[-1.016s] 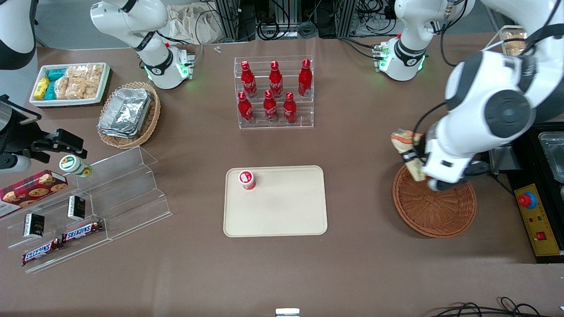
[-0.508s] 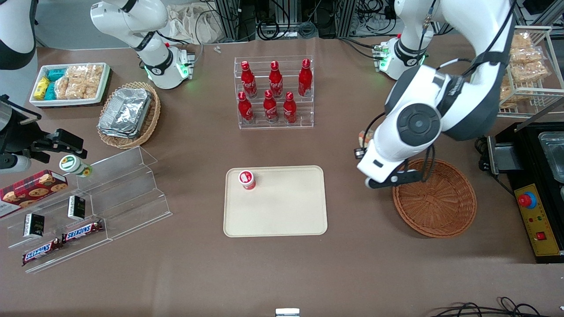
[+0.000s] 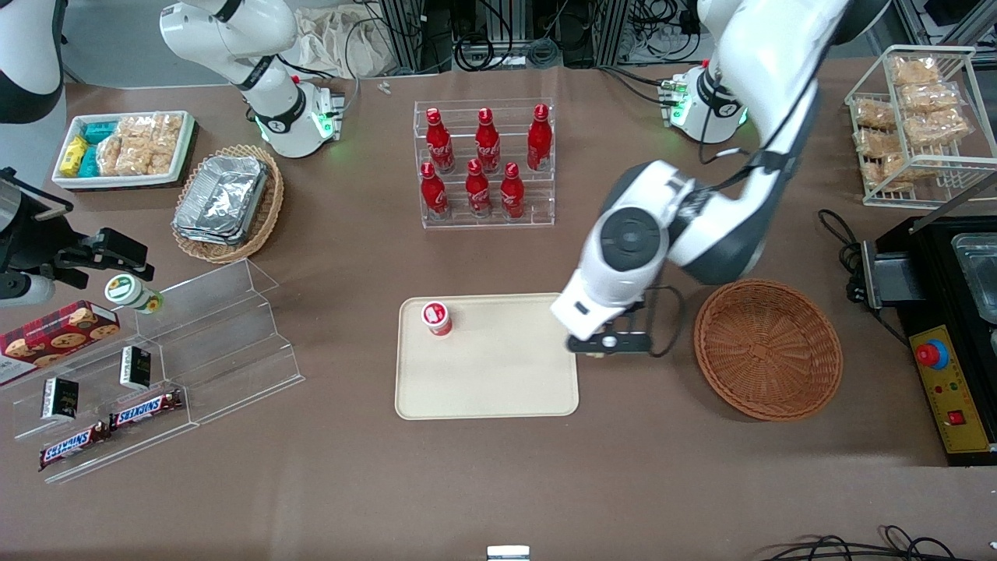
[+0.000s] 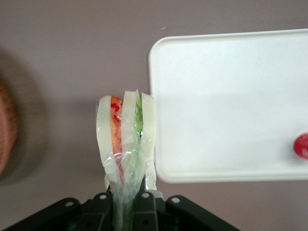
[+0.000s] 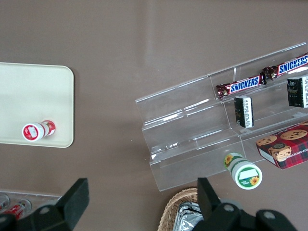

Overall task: Place sandwich from basket to tray
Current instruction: 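Carry the sandwich over to the cream tray with the left gripper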

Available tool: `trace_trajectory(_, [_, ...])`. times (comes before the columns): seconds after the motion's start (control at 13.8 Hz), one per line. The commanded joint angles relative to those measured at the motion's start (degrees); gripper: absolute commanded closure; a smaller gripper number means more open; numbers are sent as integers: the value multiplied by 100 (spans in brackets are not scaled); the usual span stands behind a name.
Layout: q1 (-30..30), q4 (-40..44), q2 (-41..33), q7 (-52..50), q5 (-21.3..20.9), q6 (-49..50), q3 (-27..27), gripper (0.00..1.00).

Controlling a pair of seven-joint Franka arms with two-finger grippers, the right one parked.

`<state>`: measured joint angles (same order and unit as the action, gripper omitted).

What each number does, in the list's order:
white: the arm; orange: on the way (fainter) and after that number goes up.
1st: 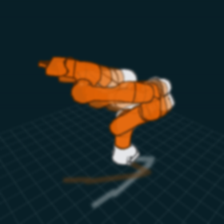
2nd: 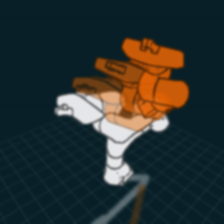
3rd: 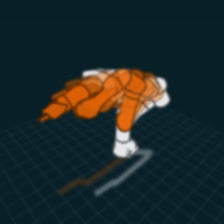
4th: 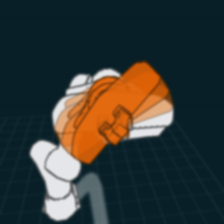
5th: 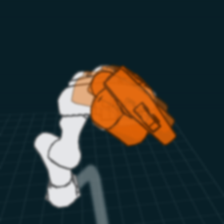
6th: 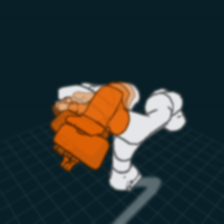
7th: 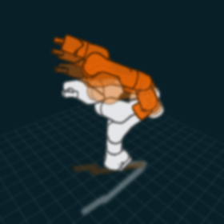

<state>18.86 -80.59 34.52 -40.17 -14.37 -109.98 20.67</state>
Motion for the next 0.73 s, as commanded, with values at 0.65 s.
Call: trace_trajectory(0.65, [302,237,1460,-545,-365,-1579,-28,91])
